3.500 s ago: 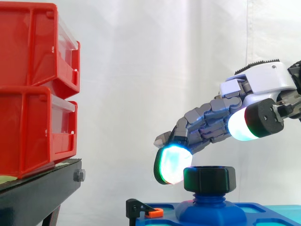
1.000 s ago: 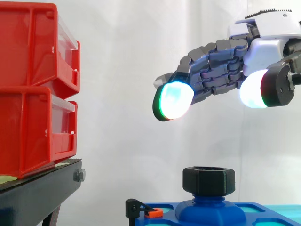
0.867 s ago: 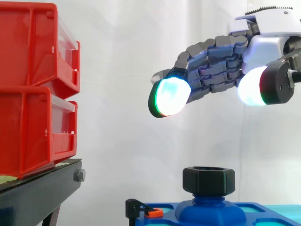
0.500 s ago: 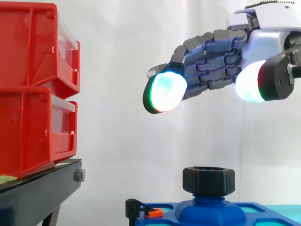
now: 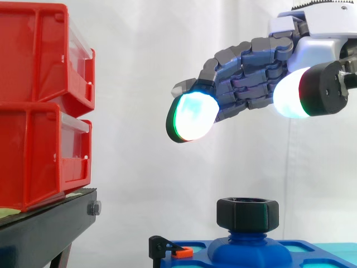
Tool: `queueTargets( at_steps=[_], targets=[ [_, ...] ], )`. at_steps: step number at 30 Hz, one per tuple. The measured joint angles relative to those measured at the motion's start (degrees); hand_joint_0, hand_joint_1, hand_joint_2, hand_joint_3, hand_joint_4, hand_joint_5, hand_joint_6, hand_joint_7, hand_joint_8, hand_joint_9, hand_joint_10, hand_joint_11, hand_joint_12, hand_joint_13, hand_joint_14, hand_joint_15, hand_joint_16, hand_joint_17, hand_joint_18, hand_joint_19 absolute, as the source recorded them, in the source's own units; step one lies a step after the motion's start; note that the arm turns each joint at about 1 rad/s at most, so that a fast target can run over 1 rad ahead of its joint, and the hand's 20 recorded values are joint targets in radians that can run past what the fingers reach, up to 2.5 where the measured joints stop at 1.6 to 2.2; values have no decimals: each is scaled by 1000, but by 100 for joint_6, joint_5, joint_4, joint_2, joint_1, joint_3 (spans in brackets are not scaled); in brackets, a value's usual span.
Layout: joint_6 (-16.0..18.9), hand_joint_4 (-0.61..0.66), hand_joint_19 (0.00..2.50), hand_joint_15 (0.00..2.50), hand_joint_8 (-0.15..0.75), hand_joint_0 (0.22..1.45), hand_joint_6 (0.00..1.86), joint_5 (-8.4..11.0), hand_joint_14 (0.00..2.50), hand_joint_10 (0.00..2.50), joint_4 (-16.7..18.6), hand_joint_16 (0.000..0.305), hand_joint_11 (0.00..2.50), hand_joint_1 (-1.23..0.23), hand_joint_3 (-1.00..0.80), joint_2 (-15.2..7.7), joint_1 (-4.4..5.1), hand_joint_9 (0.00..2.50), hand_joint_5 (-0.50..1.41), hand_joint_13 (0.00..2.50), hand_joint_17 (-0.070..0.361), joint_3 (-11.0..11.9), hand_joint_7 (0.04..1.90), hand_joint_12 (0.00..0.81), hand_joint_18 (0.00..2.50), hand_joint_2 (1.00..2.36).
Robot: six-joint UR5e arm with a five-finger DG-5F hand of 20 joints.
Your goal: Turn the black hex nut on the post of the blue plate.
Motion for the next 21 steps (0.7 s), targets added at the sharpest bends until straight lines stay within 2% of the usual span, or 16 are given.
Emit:
queueTargets(
  at_steps=[6,21],
  targets=[
    [31,221,251,0,264,405,503,13,0,0,82,59,0,-667,-500,2,15,0,-270,0,134,-38,804,407,0,1000],
    [45,227,252,0,270,407,503,-8,0,0,-39,59,0,-607,-500,1,17,0,-268,0,133,-41,801,408,0,1000]
  ],
)
